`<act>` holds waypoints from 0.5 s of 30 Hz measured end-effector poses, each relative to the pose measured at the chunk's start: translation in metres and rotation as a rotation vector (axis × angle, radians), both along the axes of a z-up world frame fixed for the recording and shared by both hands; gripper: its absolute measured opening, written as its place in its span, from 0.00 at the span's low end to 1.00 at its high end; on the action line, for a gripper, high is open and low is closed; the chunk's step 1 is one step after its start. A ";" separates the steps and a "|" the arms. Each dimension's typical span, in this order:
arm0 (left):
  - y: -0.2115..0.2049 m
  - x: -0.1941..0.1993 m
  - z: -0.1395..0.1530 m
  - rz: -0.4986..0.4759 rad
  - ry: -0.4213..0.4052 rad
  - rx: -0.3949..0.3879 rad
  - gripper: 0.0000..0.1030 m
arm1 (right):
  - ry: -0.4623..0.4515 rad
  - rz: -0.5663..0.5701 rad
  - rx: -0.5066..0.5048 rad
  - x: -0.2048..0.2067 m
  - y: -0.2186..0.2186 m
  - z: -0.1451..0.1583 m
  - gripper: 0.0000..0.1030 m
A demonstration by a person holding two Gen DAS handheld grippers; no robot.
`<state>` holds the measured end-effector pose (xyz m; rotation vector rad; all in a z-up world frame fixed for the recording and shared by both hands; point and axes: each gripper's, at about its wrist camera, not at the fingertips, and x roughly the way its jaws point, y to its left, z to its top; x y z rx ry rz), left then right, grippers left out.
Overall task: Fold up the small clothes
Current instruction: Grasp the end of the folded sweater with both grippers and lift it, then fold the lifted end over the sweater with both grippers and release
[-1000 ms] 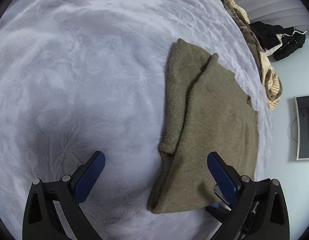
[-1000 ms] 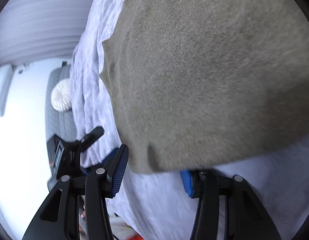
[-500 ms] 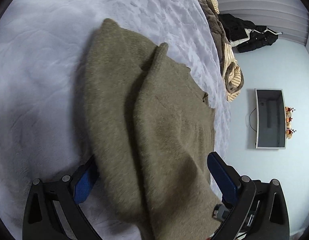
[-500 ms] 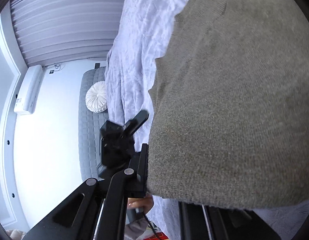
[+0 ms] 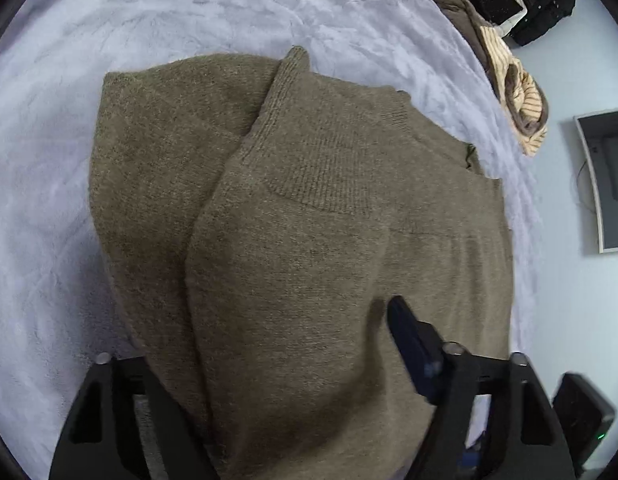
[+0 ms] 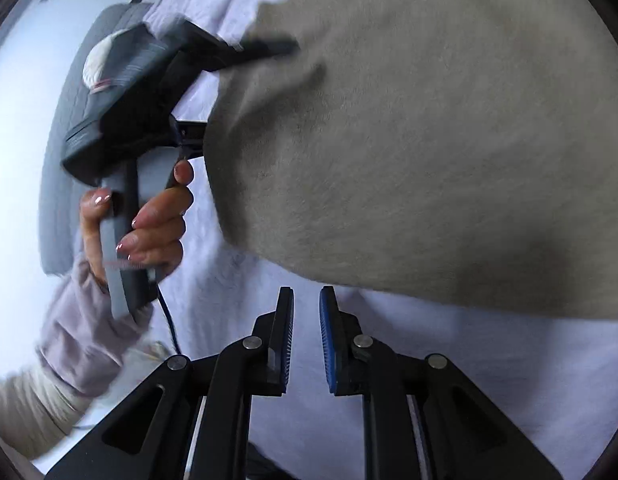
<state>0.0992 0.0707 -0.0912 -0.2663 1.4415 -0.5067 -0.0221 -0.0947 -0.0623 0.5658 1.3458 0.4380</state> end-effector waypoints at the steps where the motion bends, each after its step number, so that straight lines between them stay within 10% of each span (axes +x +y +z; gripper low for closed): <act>1: -0.001 -0.001 0.000 -0.016 -0.013 0.031 0.40 | -0.045 -0.028 -0.058 0.003 -0.012 0.007 0.16; 5: -0.010 -0.006 0.016 -0.024 -0.072 0.079 0.25 | -0.032 -0.100 -0.281 0.026 -0.052 -0.014 0.06; 15: -0.084 -0.020 0.103 -0.119 -0.251 0.056 0.21 | -0.026 -0.136 -0.078 0.009 -0.078 -0.045 0.00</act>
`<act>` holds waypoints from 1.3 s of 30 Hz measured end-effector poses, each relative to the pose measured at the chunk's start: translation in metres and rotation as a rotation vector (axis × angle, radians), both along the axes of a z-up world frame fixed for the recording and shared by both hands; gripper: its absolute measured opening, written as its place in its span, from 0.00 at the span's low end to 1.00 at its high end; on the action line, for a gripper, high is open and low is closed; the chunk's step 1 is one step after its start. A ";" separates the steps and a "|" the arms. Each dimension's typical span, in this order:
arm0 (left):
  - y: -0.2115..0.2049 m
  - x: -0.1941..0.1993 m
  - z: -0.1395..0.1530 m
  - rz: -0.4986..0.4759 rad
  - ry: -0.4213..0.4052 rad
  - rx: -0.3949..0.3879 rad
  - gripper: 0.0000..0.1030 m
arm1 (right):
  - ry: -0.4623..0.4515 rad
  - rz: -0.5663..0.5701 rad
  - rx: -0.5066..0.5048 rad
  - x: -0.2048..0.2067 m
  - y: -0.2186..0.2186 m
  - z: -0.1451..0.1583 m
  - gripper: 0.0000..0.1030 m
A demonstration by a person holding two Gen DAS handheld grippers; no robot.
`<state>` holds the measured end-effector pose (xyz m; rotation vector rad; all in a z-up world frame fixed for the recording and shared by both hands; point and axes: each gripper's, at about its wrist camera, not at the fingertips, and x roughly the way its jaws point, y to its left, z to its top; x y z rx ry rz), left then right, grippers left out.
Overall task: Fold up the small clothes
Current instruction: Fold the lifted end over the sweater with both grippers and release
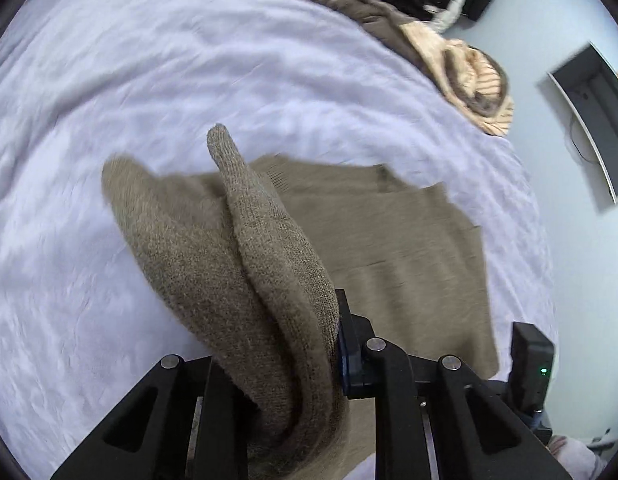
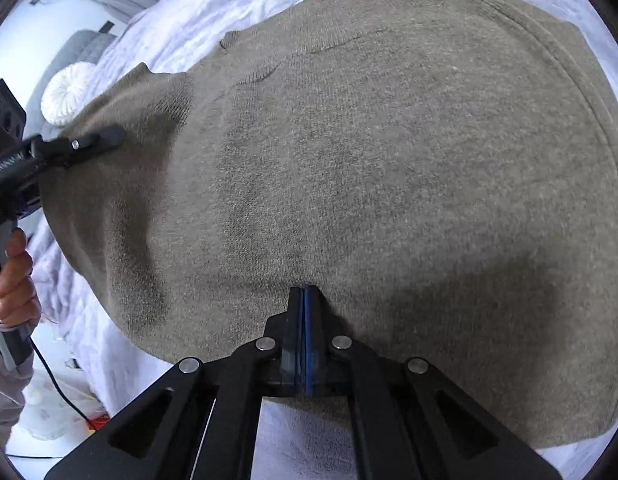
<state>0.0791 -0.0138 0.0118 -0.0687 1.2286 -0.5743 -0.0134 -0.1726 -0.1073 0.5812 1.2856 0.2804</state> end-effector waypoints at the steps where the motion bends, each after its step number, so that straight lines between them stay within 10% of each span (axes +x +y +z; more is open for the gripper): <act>1: -0.014 -0.002 0.010 -0.026 -0.019 0.001 0.21 | 0.002 -0.018 0.028 -0.004 -0.007 0.001 0.00; 8: -0.153 -0.028 0.050 -0.238 -0.127 0.031 0.21 | -0.101 -0.227 0.145 -0.032 -0.084 0.025 0.03; 17: -0.263 -0.060 -0.030 -0.341 -0.066 0.181 0.22 | -0.038 -0.424 0.410 -0.046 -0.151 -0.022 0.03; 21: -0.260 -0.075 -0.020 -0.331 -0.145 0.219 0.23 | -0.050 -0.424 0.433 -0.063 -0.167 -0.030 0.03; 25: -0.231 -0.074 0.020 -0.229 -0.243 0.148 0.96 | -0.060 -0.500 0.512 -0.078 -0.203 -0.039 0.04; 27: -0.212 -0.073 0.037 -0.191 -0.283 0.125 0.96 | -0.069 -0.564 0.573 -0.096 -0.221 -0.044 0.08; 29: -0.199 -0.065 0.040 -0.162 -0.278 0.151 0.96 | -0.097 -0.640 0.682 -0.105 -0.219 -0.055 0.42; 31: -0.185 -0.057 0.034 -0.137 -0.265 0.179 0.96 | -0.123 -0.696 0.814 -0.112 -0.226 -0.062 0.57; 39: -0.110 -0.029 -0.016 0.075 -0.158 0.268 0.96 | -0.097 -0.520 0.745 -0.078 -0.225 -0.037 0.60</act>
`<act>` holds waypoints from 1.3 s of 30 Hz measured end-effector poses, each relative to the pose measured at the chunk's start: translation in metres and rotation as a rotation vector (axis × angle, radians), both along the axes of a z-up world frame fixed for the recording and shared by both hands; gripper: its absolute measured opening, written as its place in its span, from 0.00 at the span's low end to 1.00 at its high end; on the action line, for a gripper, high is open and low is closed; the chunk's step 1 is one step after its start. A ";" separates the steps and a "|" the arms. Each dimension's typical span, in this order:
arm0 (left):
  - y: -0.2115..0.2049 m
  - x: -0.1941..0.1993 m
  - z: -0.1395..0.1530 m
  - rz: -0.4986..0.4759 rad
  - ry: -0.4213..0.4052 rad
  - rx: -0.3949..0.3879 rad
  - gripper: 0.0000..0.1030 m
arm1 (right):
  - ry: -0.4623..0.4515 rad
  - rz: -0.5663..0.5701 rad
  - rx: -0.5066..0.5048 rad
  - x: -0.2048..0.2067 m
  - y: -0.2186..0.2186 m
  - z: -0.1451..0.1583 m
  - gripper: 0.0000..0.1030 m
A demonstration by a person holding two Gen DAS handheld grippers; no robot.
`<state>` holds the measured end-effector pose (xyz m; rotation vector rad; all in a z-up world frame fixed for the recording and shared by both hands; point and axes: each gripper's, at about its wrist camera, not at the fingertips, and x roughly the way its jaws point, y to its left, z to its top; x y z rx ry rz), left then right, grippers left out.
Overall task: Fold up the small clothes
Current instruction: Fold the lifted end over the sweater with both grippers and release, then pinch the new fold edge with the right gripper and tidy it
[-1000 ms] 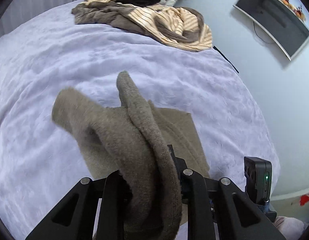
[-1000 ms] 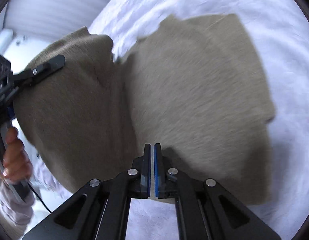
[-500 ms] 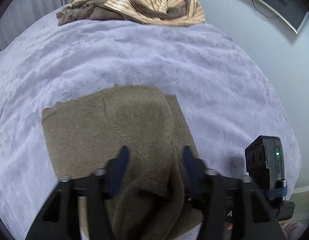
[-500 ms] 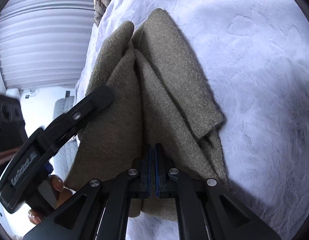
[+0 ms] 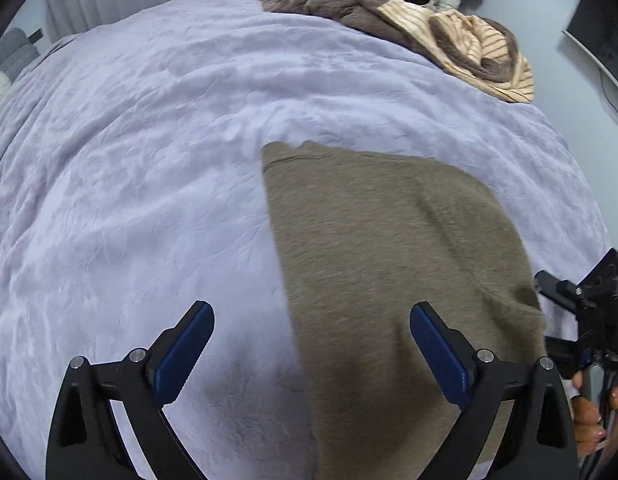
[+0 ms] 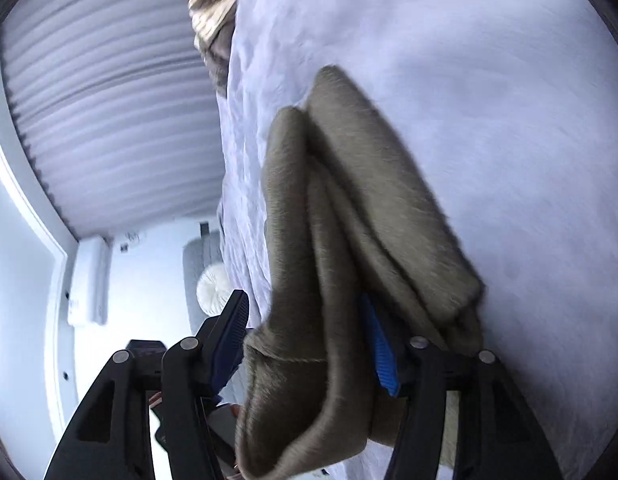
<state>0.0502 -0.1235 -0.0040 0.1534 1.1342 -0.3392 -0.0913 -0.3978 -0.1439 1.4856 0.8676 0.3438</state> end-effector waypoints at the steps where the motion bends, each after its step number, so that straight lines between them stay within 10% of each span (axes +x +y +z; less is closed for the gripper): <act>1: 0.007 0.003 -0.005 0.017 -0.001 0.015 0.96 | 0.009 0.036 -0.035 0.008 -0.003 0.004 0.60; 6: 0.022 0.012 -0.022 0.064 0.012 0.023 0.96 | 0.040 0.215 -0.296 0.058 0.004 0.029 0.55; 8: 0.024 0.016 -0.024 0.081 0.037 0.000 0.96 | 0.085 0.277 -0.473 0.075 0.009 0.038 0.13; 13: 0.007 0.011 -0.015 0.018 -0.013 -0.007 0.96 | -0.180 0.212 -0.669 0.062 0.014 0.110 0.13; 20: -0.017 0.012 -0.039 -0.050 0.026 0.019 0.97 | 0.048 0.149 -0.617 0.049 -0.033 0.043 0.29; 25: -0.010 0.009 -0.029 -0.054 -0.014 0.082 0.97 | 0.124 0.107 -0.696 0.031 -0.052 0.053 0.30; 27: -0.004 0.005 -0.022 -0.047 -0.035 0.116 0.97 | 0.182 0.109 -0.781 0.028 -0.051 0.061 0.45; 39: 0.003 -0.035 -0.026 -0.137 0.189 -0.043 0.97 | 0.079 0.231 -0.699 -0.027 0.000 0.100 0.46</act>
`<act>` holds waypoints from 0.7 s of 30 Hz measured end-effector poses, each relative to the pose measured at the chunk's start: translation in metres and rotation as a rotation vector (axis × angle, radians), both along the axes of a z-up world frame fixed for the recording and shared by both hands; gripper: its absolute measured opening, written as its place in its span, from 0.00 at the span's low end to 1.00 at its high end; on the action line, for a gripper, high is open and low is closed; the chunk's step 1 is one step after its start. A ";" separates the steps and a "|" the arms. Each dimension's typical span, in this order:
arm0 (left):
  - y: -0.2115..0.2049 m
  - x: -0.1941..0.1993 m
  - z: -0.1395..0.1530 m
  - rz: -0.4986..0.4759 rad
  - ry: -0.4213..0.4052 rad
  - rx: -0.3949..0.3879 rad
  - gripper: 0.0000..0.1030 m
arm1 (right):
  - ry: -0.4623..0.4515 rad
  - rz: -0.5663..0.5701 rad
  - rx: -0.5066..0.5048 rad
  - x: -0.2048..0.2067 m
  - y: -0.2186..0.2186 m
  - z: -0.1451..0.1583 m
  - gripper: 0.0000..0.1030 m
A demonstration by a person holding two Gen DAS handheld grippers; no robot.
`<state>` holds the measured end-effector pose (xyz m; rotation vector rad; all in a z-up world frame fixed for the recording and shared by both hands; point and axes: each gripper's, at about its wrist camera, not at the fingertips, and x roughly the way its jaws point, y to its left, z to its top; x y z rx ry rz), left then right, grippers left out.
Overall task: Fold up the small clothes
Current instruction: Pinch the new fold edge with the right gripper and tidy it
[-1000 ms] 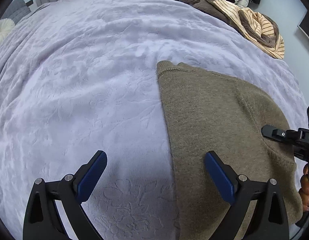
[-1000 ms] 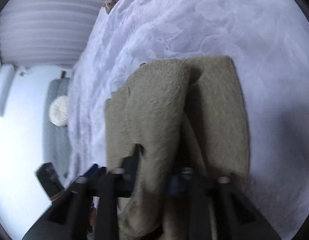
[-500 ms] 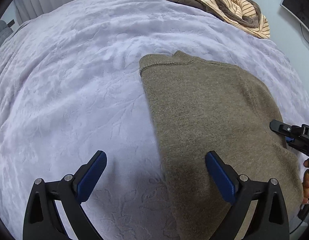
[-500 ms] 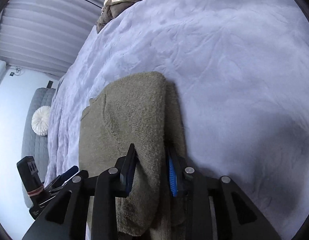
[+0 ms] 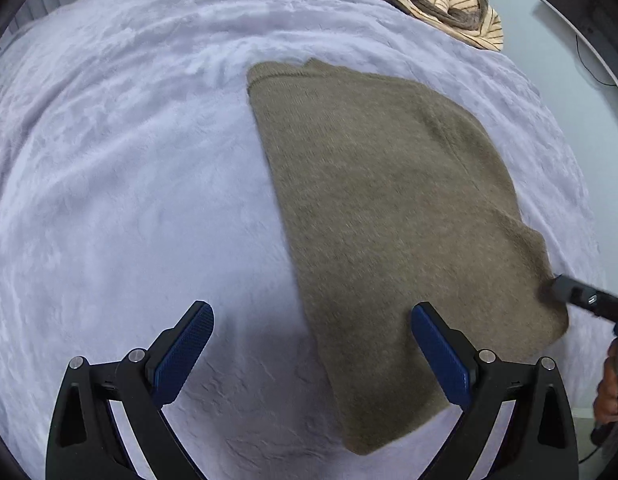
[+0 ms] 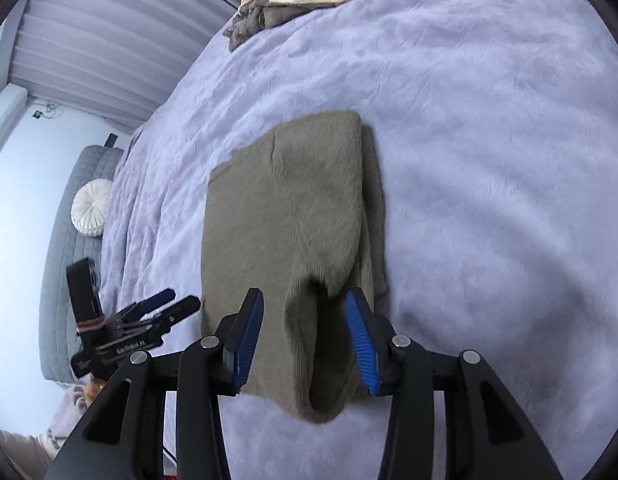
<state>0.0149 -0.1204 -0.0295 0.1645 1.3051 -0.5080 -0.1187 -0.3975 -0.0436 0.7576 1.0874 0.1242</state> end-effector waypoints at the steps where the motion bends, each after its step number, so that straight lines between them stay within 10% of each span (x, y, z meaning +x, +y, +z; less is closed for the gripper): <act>1: -0.001 -0.004 -0.004 0.003 0.017 0.003 0.97 | 0.043 0.025 -0.048 -0.003 0.008 -0.007 0.36; 2: -0.002 -0.008 -0.006 -0.001 0.012 0.020 0.97 | 0.057 0.050 -0.070 -0.003 0.015 -0.011 0.04; 7: 0.001 -0.030 -0.023 -0.058 -0.021 0.117 0.97 | 0.002 0.045 -0.095 -0.014 0.017 0.001 0.06; 13: 0.015 -0.037 -0.041 -0.033 0.014 0.093 1.00 | 0.081 0.018 -0.122 -0.021 0.002 -0.049 0.07; 21: 0.031 -0.051 -0.035 0.010 0.048 0.089 1.00 | 0.093 -0.015 -0.128 -0.028 -0.001 -0.044 0.14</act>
